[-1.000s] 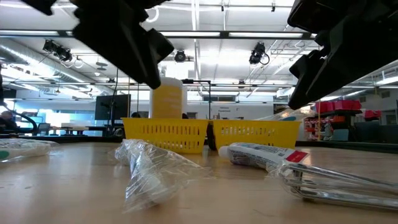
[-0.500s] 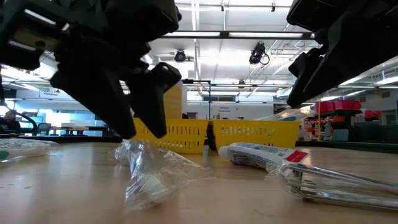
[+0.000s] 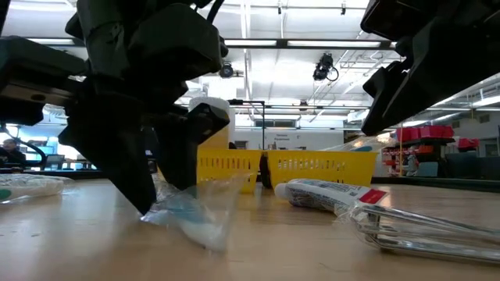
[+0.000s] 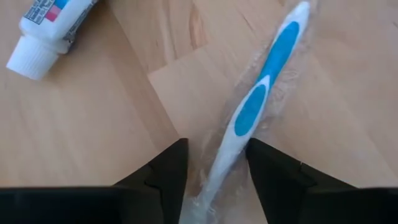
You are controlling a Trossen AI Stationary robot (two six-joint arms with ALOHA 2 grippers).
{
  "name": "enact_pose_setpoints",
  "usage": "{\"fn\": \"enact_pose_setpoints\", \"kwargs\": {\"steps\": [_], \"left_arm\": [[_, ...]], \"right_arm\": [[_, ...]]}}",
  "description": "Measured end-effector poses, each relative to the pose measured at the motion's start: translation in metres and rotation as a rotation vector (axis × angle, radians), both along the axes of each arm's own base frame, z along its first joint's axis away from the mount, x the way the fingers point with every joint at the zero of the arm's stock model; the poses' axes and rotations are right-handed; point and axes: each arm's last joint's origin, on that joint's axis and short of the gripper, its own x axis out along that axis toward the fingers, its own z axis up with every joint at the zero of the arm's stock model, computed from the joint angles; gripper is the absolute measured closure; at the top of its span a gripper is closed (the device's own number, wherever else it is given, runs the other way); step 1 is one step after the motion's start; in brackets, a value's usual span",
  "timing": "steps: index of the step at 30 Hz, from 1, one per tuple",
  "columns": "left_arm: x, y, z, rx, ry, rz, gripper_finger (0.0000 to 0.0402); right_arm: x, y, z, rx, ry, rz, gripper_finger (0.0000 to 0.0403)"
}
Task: Pick & Place Travel size toiletries
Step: Put the blue toothbrush into the right yellow bin
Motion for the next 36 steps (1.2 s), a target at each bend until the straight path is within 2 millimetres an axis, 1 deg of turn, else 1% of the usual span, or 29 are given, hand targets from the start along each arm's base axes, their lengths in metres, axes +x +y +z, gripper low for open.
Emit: {"fn": "enact_pose_setpoints", "kwargs": {"steps": [3, 9, 12, 14, 18, 23, 27, 32, 36], "left_arm": [[0.000, 0.001, 0.004, 0.009, -0.018, 0.034, 0.0256], [0.002, 0.003, 0.007, 0.025, -0.060, 0.076, 0.0329], [0.006, 0.004, 0.010, 0.039, -0.097, 0.164, 0.0358], [0.011, 0.005, 0.015, 0.050, -0.123, 0.210, 0.0372], [0.022, 0.008, 0.028, 0.063, -0.159, 0.266, 0.0372], [0.029, 0.014, 0.041, 0.190, -0.170, 0.297, 0.0366], [0.041, 0.024, 0.057, 0.252, -0.238, 0.362, 0.0372], [0.055, 0.036, 0.076, 0.322, -0.324, 0.471, 0.0368], [0.060, 0.039, 0.084, 0.326, -0.332, 0.458, 0.0366]], "right_arm": [[0.000, 0.000, 0.000, 0.000, 0.000, 0.000, 0.0210], [0.000, 0.000, 0.000, -0.004, -0.001, 0.002, 0.0216], [0.002, 0.000, 0.001, -0.019, -0.032, -0.024, 0.0218], [0.003, 0.000, 0.003, -0.027, -0.059, -0.037, 0.0217], [0.006, 0.000, 0.006, -0.080, -0.116, -0.023, 0.0214], [0.012, -0.002, 0.011, -0.115, -0.189, 0.011, 0.0209], [0.018, -0.010, 0.014, -0.151, -0.220, 0.011, 0.0208], [0.024, -0.024, 0.014, -0.155, -0.223, -0.080, 0.0213], [0.026, -0.031, 0.014, -0.187, -0.218, -0.089, 0.0216]]}}
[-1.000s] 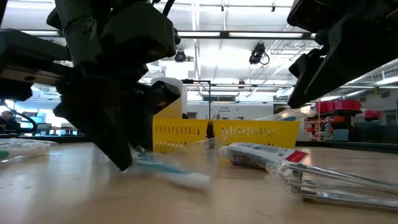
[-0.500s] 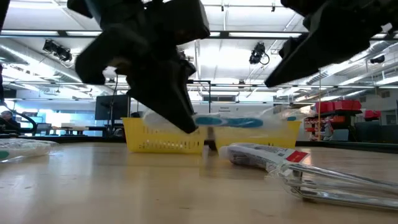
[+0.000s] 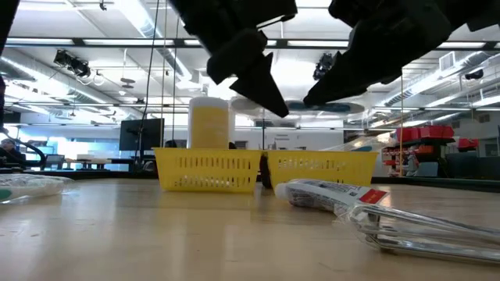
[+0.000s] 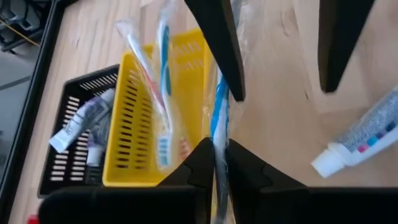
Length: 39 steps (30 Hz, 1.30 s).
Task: Pick & Place Travel size toiletries
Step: Put the blue toothbrush into the right yellow bin
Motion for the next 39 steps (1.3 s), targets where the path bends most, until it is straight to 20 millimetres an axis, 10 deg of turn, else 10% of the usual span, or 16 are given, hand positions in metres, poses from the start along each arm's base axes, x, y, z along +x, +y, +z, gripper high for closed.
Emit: {"fn": "enact_pose_setpoints", "kwargs": {"steps": [11, 26, 39], "left_arm": [[0.000, 0.004, 0.000, -0.114, 0.022, 0.010, 0.0366], [0.004, 0.006, 0.003, -0.048, -0.025, 0.027, 0.0366], [0.005, 0.004, 0.005, -0.055, -0.040, -0.011, 0.0362]], "right_arm": [[0.004, -0.002, 0.006, -0.243, -0.057, 0.042, 0.0230], [0.002, -0.010, -0.002, -0.111, 0.025, -0.011, 0.0223], [-0.002, -0.012, -0.007, -0.100, 0.086, -0.034, 0.0328]]}}
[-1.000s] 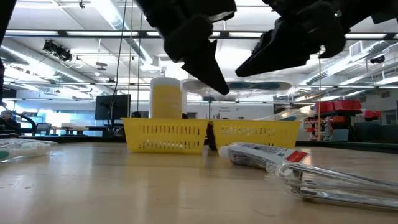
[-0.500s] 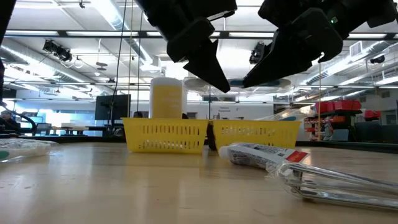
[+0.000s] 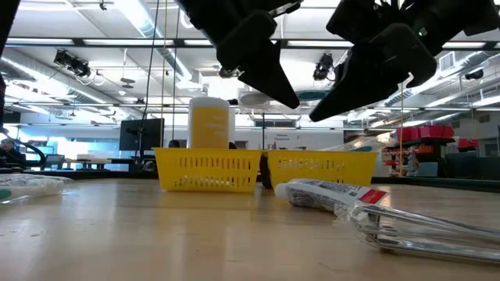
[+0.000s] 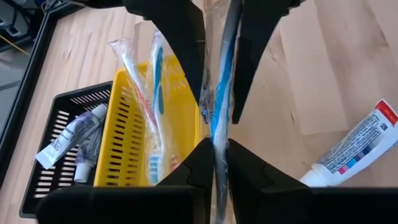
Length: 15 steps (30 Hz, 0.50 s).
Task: Pick & Place Travel size toiletries
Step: Put the blue toothbrush into the right yellow bin
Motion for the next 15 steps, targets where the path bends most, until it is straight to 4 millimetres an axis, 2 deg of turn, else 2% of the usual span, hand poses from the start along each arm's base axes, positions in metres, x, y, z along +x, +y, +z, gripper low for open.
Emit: {"fn": "enact_pose_setpoints", "kwargs": {"steps": [7, 15], "left_arm": [[0.0010, 0.0034, 0.0001, 0.003, -0.001, 0.006, 0.0362], [0.0018, 0.0064, 0.0001, 0.003, 0.000, 0.012, 0.0326]], "right_arm": [[-0.0009, -0.0001, -0.0010, -0.006, 0.014, 0.001, 0.0359], [-0.0033, -0.0012, -0.0035, -0.020, 0.049, -0.001, 0.0377]]}}
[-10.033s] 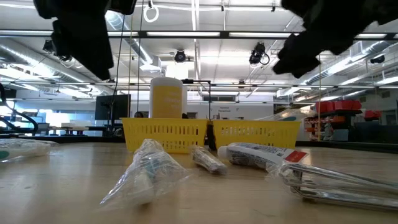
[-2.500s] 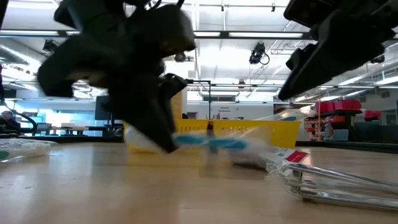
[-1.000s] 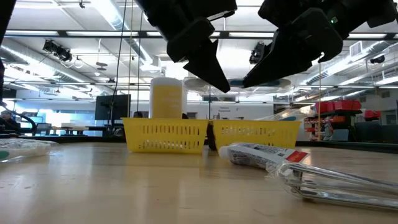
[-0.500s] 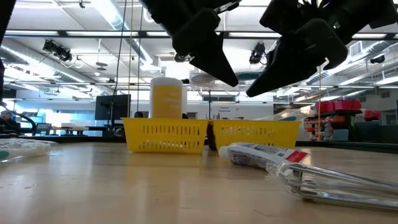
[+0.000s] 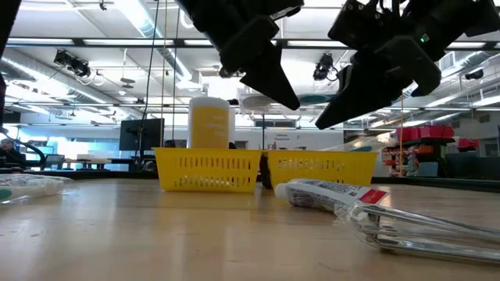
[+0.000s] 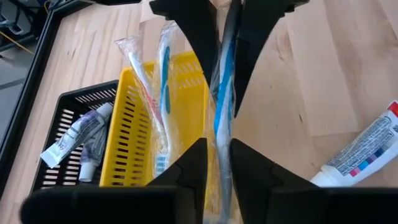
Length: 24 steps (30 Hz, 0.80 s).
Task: Pick & Place Travel size toiletries
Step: Put the blue toothbrush into the right yellow bin
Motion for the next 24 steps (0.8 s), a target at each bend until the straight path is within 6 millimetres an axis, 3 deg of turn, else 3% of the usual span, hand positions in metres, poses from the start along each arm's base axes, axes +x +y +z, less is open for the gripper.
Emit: {"fn": "enact_pose_setpoints", "kwargs": {"steps": [8, 15, 24], "left_arm": [[0.000, 0.000, 0.000, -0.001, 0.005, -0.014, 0.0284], [0.001, 0.006, 0.001, 0.096, 0.002, 0.031, 0.0262], [0.001, 0.021, 0.000, 0.175, 0.031, 0.086, 0.0259]], "right_arm": [[-0.004, -0.001, -0.003, -0.002, 0.047, -0.016, 0.0390], [-0.013, -0.004, -0.009, 0.009, 0.143, -0.071, 0.0390], [-0.042, -0.015, 0.018, 0.032, 0.213, -0.111, 0.0390]]}}
